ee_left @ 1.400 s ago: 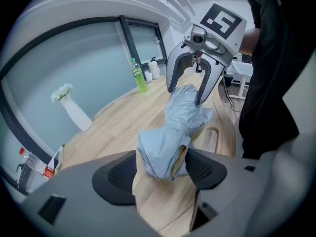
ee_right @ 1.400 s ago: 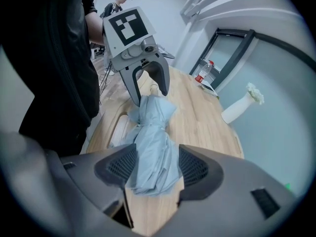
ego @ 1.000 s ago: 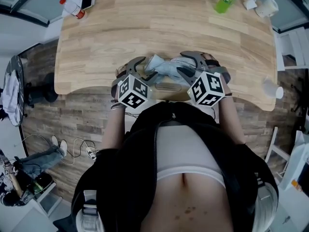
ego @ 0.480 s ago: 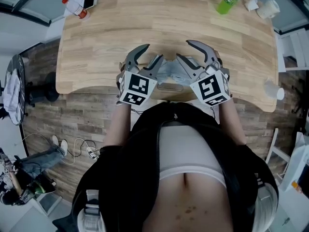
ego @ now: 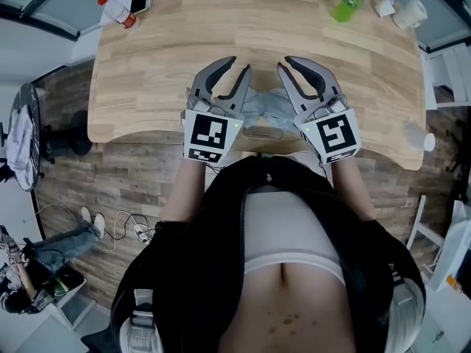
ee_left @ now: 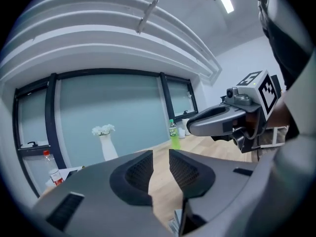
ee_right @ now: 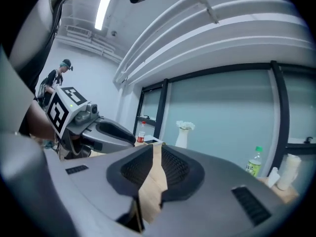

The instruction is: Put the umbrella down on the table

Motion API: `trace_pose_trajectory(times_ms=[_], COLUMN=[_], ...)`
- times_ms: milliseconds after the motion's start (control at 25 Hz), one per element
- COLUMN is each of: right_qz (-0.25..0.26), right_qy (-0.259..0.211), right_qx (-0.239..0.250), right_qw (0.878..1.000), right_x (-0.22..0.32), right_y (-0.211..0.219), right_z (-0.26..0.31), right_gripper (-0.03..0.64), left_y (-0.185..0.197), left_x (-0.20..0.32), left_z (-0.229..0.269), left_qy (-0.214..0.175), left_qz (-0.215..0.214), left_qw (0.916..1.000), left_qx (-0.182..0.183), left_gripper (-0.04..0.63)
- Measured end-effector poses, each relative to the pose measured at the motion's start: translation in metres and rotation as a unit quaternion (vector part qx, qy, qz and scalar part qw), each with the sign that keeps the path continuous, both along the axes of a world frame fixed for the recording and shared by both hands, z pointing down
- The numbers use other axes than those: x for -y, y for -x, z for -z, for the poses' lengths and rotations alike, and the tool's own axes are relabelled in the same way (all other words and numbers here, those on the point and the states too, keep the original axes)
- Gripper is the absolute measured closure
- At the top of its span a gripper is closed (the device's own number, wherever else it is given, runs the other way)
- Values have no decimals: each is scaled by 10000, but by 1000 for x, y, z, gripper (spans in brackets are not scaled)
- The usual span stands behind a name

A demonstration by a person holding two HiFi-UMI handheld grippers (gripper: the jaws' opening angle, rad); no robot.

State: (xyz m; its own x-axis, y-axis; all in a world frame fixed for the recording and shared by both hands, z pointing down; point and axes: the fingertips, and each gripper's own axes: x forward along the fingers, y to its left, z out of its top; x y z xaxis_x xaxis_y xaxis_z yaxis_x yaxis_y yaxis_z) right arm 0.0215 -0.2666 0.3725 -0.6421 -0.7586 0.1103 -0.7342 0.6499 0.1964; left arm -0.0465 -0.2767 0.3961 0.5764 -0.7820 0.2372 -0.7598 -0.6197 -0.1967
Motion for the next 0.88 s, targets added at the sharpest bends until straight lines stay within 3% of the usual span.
trace_pose_trajectory(times_ms=[200, 360, 600, 880], right_qz=[-223, 1, -290, -500], right_qy=[228, 146, 66, -94], right_qx=[442, 620, 1084, 1022], right_qw=[9985, 9980, 9937, 9935], right_x=[-2, -11, -23, -44], right_y=[0, 10, 18, 16], right_z=[15, 25, 38, 47], right_gripper=[569, 578, 583, 588], left_y=[3, 6, 12, 10], left_x=[-7, -15, -25, -37], left_z=[26, 41, 38, 45], left_qy=[-328, -473, -431, -468], left_qz=[-40, -160, -279, -190], left_qw=[9988, 9971, 9970, 9974], left_qx=[-361, -572, -574, -508], left_gripper=[539, 578, 589, 589])
